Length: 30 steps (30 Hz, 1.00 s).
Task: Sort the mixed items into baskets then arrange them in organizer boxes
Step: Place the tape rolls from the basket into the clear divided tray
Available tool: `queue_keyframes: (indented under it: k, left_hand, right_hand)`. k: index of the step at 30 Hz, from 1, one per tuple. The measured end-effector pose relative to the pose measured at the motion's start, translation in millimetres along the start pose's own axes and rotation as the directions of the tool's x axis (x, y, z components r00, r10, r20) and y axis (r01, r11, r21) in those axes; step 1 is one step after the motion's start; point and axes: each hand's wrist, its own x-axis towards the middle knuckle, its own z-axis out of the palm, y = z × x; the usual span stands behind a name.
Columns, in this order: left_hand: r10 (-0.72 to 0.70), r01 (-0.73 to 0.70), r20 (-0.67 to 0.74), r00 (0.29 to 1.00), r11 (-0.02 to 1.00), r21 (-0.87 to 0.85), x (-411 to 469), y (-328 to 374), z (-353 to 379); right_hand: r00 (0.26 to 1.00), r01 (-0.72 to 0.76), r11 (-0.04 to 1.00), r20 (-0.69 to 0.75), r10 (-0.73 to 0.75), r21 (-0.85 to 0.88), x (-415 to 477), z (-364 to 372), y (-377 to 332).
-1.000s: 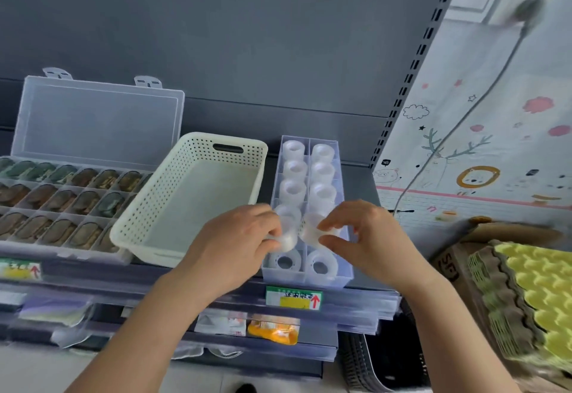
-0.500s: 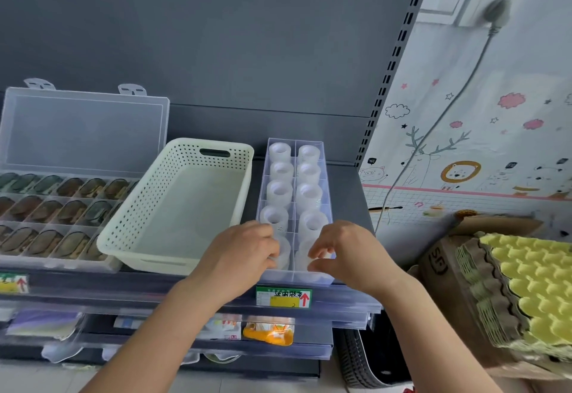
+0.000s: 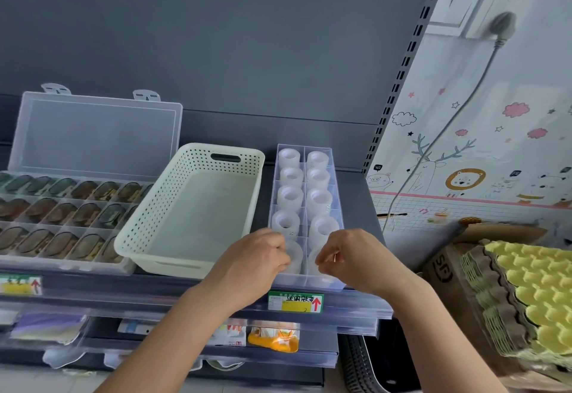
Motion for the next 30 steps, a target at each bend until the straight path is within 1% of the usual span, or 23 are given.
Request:
queue_keyframes:
  k: [2,4,6,8,10,13,16,18,21,24,26,30]
  left_hand:
    - [-0.002,0.0,-0.053,0.999,1.0,-0.029,-3,0,-7]
    - [-0.036,0.033,-0.132,0.991,0.999,-0.022,-7,-6,-18]
    - [-0.106,0.116,-0.21,0.972,0.993,0.034,-11,-19,-29]
    - [-0.21,0.238,-0.256,0.943,0.968,0.083,-16,-36,-40]
    - [-0.333,0.38,-0.271,0.903,0.914,0.143,-21,-55,-46]
    - [-0.48,0.546,-0.269,0.835,0.786,0.291,-32,-81,-52]
    - [-0.593,0.646,-0.258,0.763,0.682,0.343,-45,-100,-54]
    - [-0.636,0.681,-0.245,0.732,0.667,0.301,-49,-109,-54]
    - [-0.655,0.698,-0.251,0.713,0.695,0.169,-52,-118,-55]
    - [-0.649,0.7,-0.302,0.699,0.707,0.101,-55,-125,-58]
    - [-0.658,0.701,-0.321,0.681,0.712,0.028,-58,-129,-59]
    - [-0.669,0.669,-0.362,0.649,0.729,-0.147,-59,-129,-58]
  right_hand:
    - [0.997,-0.003,1.0,-0.078,0.004,0.005,4,-2,-7]
    - [0.983,0.027,0.999,-0.182,-0.023,0.019,12,-3,-17]
    - [0.96,0.083,0.996,-0.271,-0.07,0.039,21,-1,-31]
    - [0.947,0.132,0.991,-0.299,-0.116,0.035,33,5,-47]
    - [0.951,0.128,0.991,-0.279,-0.136,-0.048,47,14,-61]
    - [0.95,0.091,0.979,-0.28,-0.141,-0.185,65,29,-79]
    - [0.946,0.033,0.979,-0.309,-0.096,-0.201,79,40,-95]
    - [0.944,-0.042,0.977,-0.33,-0.031,-0.211,85,47,-102]
    - [0.937,-0.143,0.967,-0.344,0.064,-0.21,90,56,-109]
    - [0.93,-0.205,0.972,-0.331,0.158,-0.111,94,59,-111]
    - [0.928,-0.211,0.977,-0.321,0.191,-0.027,94,59,-111]
    - [0.909,-0.158,0.985,-0.378,0.174,0.073,85,55,-106]
